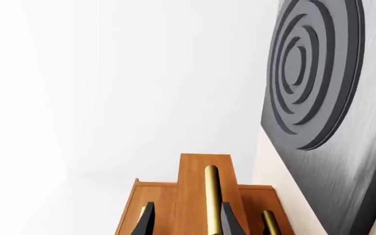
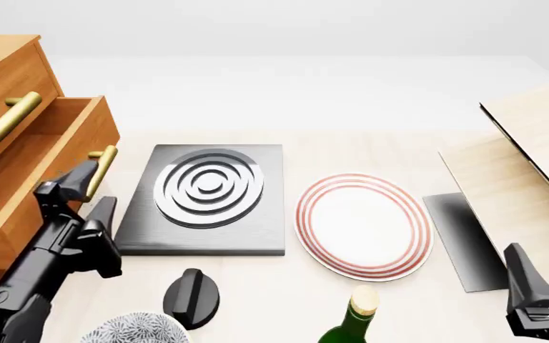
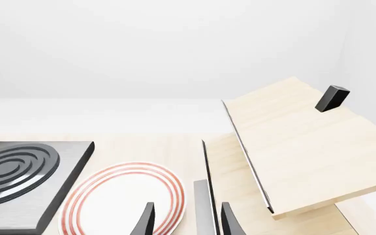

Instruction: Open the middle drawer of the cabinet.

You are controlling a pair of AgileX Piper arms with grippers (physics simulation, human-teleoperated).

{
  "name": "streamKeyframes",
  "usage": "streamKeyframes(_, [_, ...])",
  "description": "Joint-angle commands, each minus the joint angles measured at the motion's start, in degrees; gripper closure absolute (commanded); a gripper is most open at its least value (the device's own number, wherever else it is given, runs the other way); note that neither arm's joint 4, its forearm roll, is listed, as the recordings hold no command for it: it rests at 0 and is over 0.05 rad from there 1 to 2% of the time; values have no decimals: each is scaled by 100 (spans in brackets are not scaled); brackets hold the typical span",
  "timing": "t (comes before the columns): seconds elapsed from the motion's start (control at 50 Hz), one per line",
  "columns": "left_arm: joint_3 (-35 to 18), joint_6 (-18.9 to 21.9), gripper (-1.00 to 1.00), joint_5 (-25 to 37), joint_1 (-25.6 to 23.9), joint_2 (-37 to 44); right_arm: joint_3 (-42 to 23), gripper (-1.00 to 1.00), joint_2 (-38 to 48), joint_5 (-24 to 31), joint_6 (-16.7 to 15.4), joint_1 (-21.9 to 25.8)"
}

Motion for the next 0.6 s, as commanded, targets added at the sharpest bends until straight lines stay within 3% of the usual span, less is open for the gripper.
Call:
streamKeyframes(0.02, [60, -160, -100, -21, -158, -154, -1, -100, -96, 79, 20, 17])
streamKeyframes(0.6, [558, -311, -100, -21, -526, -1164, -1, -100, -81, 64, 21, 18])
